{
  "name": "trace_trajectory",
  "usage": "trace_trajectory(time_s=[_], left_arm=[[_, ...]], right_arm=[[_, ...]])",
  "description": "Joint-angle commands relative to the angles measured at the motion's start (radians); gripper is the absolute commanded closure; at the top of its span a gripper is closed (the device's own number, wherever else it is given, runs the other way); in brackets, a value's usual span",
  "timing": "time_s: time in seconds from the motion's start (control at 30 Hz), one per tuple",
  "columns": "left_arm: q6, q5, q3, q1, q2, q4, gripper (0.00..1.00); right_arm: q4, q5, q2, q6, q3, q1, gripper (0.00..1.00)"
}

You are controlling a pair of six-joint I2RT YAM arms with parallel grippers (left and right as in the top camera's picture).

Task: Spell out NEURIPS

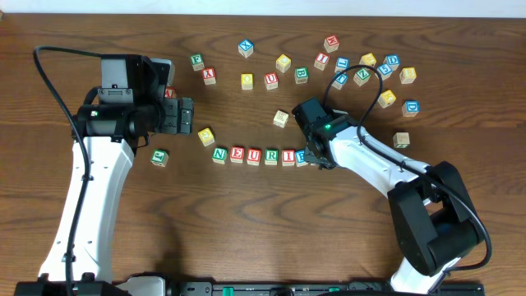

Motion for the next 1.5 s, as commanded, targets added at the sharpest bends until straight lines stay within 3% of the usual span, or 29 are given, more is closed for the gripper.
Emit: trace_trajectory(time_s=[0.0, 1.47], left_arm=[[0.002, 0.001, 0.021, 0.004, -0.002, 0.000, 0.04], [0.002, 0.001, 0.021, 0.004, -0.002, 0.000, 0.04]], right_arm=[[0.002, -0.011, 0.005, -0.011, -0.003, -0.002, 0.99], [0.033, 0.055, 0.005, -0.037, -0.003, 0.030, 0.99]])
